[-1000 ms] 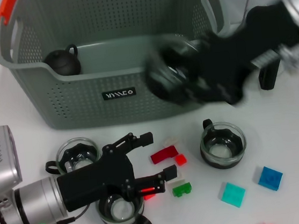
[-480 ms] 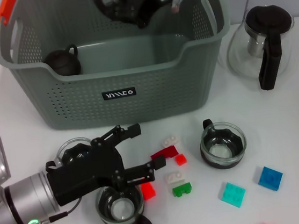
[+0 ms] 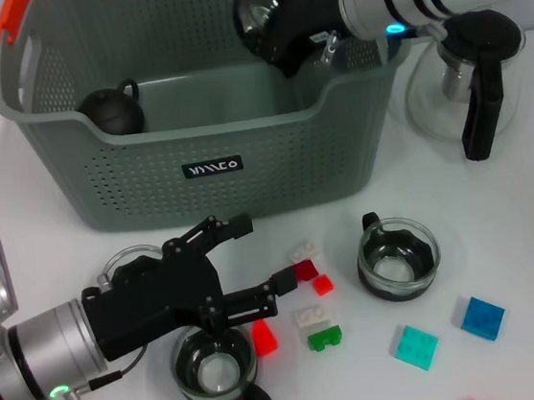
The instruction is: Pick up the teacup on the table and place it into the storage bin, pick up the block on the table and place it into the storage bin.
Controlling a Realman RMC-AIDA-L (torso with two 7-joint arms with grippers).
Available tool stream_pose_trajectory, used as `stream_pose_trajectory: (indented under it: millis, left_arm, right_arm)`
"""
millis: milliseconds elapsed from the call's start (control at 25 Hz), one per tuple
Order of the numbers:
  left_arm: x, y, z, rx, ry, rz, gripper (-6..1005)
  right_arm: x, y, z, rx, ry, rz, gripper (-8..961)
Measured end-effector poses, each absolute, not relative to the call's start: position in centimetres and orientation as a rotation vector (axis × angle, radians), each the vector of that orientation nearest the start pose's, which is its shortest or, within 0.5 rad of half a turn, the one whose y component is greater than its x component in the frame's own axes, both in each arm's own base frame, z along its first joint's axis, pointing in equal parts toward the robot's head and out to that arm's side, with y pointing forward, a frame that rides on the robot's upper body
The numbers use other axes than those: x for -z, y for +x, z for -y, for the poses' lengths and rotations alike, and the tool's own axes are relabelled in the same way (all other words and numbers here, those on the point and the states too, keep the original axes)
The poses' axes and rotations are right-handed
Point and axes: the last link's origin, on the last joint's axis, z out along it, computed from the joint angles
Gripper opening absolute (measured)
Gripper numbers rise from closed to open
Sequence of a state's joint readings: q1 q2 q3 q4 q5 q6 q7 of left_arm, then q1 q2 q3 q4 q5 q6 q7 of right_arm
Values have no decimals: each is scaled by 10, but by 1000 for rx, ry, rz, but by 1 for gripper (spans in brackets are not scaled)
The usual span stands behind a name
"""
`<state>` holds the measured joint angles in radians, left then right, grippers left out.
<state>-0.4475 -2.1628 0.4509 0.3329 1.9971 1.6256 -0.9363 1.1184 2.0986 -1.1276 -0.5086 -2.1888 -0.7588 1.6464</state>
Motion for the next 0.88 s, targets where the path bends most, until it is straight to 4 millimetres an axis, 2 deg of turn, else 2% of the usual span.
stream_pose_trajectory:
  millis: [160, 520, 600, 800, 880]
  left_arm:
    - [60, -272, -266, 1056, -2565, 563, 950]
    - [61, -273, -263, 1058, -2560, 579, 950]
    - [61, -274, -263, 1060, -2560, 581, 950]
    - [60, -273, -262, 1070, -2562, 579, 951]
    - [60, -272, -262, 1076, -2564, 575, 951]
  right_arm:
    - [66, 94, -476, -41, -2585, -103, 74]
    - [55, 94, -477, -70, -2563, -110, 256]
    - [46, 91, -476, -106, -2556, -98, 297]
    - [17, 81, -466, -253, -2541, -88, 535]
    - [1, 78, -456, -331, -2552, -78, 587]
